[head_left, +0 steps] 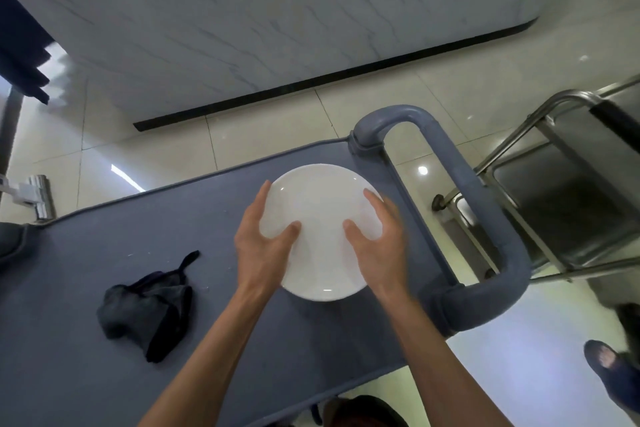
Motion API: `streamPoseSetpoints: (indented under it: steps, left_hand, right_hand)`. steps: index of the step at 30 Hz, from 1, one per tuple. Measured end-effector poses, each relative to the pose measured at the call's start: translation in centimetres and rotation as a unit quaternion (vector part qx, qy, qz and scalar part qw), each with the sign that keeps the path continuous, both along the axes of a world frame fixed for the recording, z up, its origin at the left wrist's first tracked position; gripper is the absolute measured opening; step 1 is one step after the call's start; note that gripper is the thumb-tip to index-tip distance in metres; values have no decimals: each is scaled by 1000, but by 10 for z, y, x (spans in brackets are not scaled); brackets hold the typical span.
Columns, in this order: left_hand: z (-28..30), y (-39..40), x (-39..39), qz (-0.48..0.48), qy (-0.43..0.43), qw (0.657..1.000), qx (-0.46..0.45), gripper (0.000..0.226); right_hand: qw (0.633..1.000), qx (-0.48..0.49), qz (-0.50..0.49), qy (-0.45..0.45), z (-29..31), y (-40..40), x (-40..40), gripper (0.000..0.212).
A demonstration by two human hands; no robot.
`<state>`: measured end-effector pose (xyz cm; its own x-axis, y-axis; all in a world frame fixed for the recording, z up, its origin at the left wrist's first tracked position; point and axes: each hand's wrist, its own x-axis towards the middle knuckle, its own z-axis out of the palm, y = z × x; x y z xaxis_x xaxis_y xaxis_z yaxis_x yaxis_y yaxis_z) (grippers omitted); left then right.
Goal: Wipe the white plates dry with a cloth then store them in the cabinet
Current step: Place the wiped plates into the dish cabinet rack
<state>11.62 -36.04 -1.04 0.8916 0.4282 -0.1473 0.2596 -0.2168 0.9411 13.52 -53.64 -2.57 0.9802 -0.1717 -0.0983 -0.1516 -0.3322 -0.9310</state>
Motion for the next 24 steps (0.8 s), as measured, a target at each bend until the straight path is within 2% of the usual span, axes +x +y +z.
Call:
streamPoseSetpoints:
  steps: [5, 14, 20, 24]
  left_hand:
    - [12, 1, -16, -67, -29, 996, 41, 64]
    - [23, 7, -70, -200, -53, 978, 5, 59]
    - [32, -11, -118, -306, -87, 948, 8, 58]
    - [40, -48, -156, -402, -94, 911, 18, 58]
  right_hand:
    - [998, -32, -49, 0, 12, 2, -37, 57]
    - [978, -90, -188, -19, 31, 13, -139, 58]
    - [950, -85, -299, -31, 44, 13, -223, 57]
    - [915, -86, -391, -37, 50, -6, -286, 55]
